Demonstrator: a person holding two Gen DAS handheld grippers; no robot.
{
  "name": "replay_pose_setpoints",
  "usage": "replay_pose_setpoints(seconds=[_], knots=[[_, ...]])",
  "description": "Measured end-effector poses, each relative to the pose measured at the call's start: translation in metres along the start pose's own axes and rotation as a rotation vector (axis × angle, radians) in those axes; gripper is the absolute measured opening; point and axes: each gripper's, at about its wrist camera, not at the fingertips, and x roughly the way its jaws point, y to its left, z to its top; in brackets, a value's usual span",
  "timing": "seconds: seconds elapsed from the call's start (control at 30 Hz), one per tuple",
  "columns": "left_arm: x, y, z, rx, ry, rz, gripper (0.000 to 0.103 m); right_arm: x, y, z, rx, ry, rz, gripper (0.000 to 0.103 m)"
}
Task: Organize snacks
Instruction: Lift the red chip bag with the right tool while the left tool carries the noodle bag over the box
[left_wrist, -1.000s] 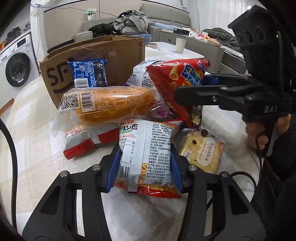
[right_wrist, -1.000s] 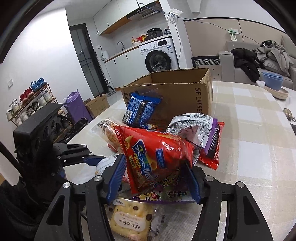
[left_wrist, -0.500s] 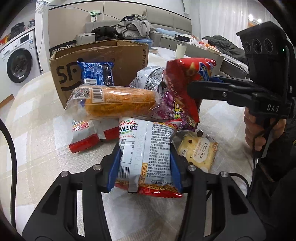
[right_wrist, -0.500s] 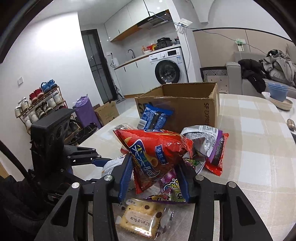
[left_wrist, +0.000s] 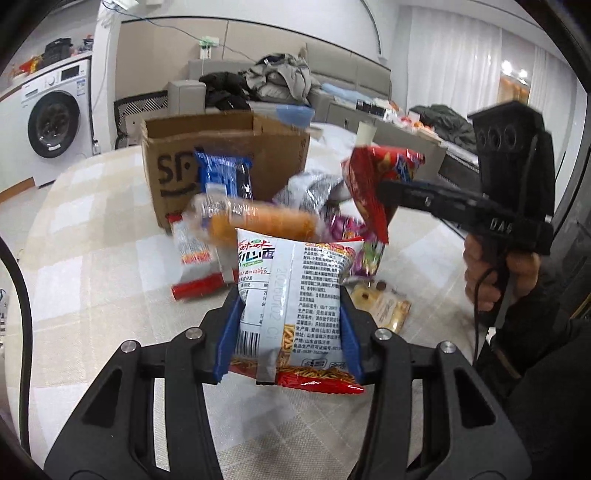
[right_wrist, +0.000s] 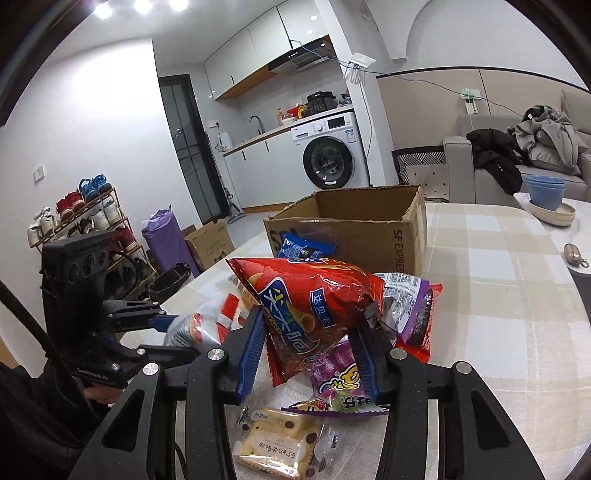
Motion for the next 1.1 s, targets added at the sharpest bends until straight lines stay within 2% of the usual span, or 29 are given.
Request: replay_pose_setpoints(seconds=[0.3, 0.6, 1.1], knots=[[-0.029, 0.011, 0.019, -0.041, -0.069, 0.034, 0.044, -0.005, 0.001, 0.008, 0.006, -0.029, -0.023, 0.046], [-0.037, 0.014, 0.045, -0.059, -0.123, 0.096, 0.044, -0.002, 0.003, 0.018, 0.007, -0.042, -0.037, 0.046], [-0.042, 0.034, 0.074, -0.101, -0.158, 0.201, 0.045, 0.004, 0.002, 0.041, 0.018, -0.063, -0.046, 0.046]])
